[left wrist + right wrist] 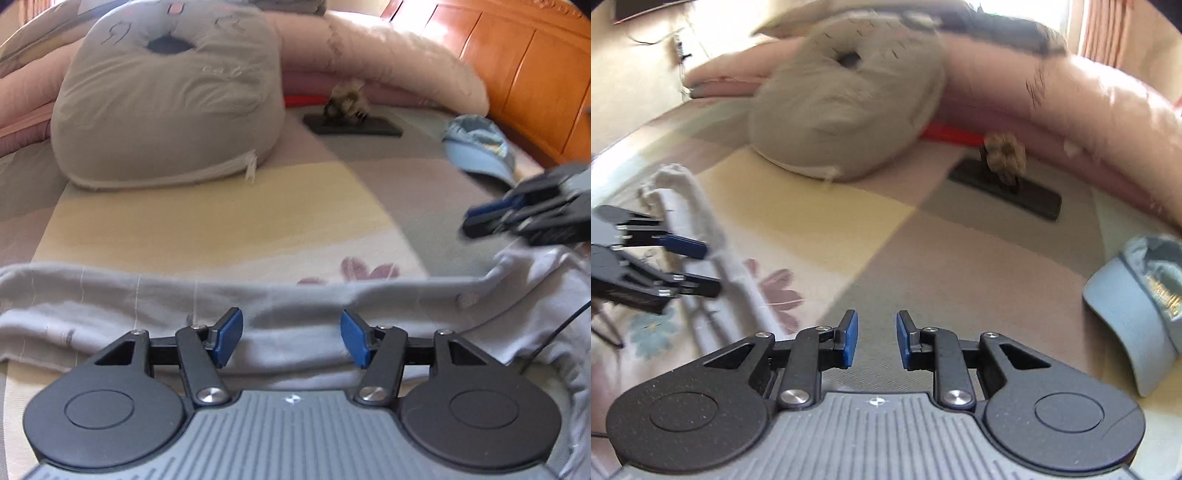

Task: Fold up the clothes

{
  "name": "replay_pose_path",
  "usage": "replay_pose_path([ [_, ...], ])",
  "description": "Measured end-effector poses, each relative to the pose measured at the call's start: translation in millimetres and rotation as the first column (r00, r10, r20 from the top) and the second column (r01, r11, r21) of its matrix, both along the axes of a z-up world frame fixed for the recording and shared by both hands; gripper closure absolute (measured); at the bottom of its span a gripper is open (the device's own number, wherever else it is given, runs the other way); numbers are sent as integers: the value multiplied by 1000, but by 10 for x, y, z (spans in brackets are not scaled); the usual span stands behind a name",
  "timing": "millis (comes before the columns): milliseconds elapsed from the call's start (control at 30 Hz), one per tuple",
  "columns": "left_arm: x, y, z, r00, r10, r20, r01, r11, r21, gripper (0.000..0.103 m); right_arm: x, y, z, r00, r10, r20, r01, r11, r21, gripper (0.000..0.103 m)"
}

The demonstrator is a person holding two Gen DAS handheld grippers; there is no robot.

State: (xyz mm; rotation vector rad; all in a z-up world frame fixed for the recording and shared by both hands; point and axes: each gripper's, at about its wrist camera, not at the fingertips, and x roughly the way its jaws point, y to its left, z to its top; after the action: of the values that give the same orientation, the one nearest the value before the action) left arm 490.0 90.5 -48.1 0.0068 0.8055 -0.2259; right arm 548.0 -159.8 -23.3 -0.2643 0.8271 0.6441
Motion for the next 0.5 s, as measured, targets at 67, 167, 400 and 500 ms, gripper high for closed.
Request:
replay_pose_path([
  [67, 24, -3, 97, 999, -6, 38, 6, 1000, -4, 44, -10, 40, -61, 1000, 21, -21, -22, 999, -26, 76],
  [167, 157, -39, 157, 998, -17, 68, 18, 1000, -6, 44, -235, 52, -93, 997, 80, -3, -80, 995, -52, 76],
  [400, 139, -292, -42, 993, -109, 40, 109, 994, 7, 44, -669, 101, -234, 994, 82, 76, -73, 991, -116, 75],
  [500, 26, -277, -138, 995, -97, 23, 98, 995, -21, 44, -736, 79, -267, 993, 51, 104, -40, 993, -107, 71],
])
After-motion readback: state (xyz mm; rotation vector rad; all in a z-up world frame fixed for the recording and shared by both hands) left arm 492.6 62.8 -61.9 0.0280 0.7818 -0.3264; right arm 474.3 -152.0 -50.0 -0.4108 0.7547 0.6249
